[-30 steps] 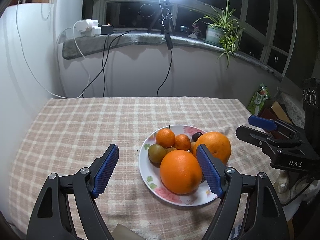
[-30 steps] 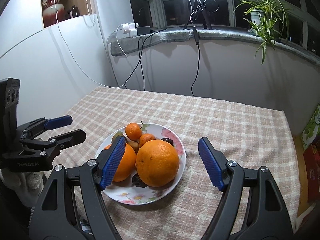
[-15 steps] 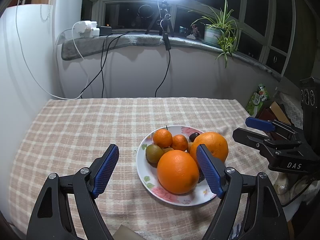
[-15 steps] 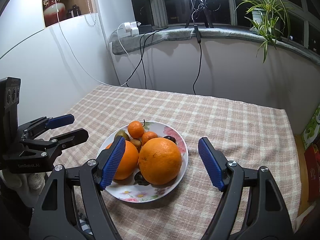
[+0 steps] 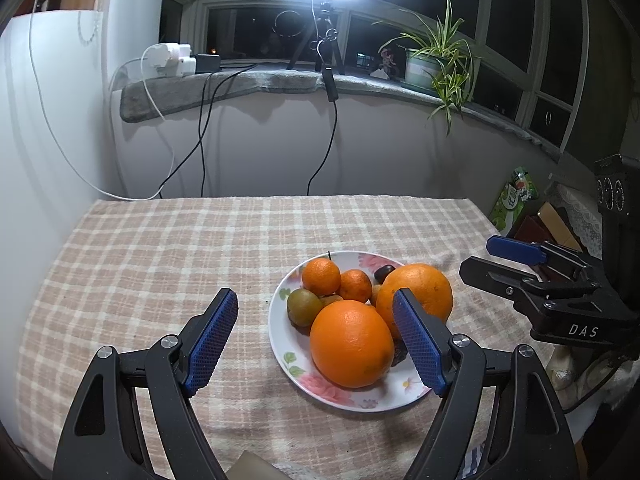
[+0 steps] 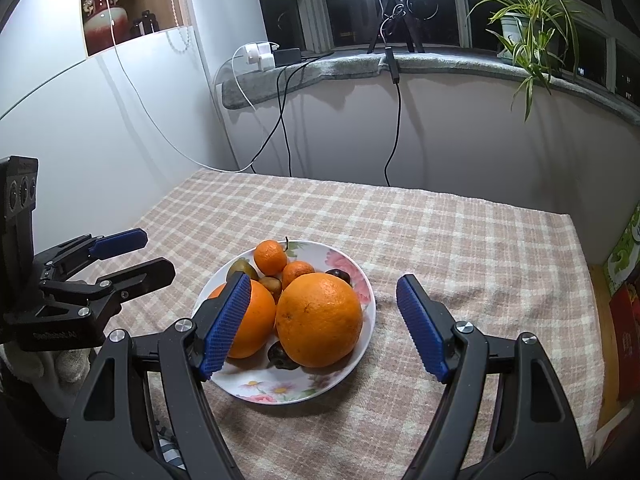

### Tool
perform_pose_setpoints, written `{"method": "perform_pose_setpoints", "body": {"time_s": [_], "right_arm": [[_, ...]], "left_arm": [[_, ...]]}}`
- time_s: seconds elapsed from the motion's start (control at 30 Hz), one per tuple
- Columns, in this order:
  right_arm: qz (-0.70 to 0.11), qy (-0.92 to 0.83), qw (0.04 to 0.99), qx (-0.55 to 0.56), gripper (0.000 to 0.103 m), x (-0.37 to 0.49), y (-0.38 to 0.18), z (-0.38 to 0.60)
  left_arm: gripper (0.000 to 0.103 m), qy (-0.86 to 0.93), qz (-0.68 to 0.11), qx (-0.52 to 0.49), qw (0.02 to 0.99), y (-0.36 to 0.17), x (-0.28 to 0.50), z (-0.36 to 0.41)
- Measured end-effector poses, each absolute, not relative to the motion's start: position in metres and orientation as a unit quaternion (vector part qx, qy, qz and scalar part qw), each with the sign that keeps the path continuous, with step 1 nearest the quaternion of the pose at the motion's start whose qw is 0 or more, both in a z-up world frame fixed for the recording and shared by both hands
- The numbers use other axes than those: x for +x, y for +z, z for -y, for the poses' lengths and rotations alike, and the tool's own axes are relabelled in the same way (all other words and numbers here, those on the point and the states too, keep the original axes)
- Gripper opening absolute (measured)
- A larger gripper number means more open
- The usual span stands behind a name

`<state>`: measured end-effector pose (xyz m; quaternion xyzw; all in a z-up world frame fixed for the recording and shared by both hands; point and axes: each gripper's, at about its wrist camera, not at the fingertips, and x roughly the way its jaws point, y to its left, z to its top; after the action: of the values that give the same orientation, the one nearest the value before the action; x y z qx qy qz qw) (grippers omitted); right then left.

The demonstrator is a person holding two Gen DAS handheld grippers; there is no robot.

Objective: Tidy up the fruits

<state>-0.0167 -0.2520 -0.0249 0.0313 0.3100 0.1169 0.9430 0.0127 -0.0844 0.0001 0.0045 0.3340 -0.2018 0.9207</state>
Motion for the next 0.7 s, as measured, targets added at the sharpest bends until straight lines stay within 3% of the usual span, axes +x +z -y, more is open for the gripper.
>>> {"method": "perform_pose_setpoints", "body": {"time_s": [0.7], "right_arm": [[-0.314, 0.114, 0.942, 0.037, 0.078, -0.0176, -0.0284, 0.2517]], "left_arm": [[0.080, -0.203, -0.329, 0.004, 0.922, 0.0017, 0.0123, 0.0853]]}}
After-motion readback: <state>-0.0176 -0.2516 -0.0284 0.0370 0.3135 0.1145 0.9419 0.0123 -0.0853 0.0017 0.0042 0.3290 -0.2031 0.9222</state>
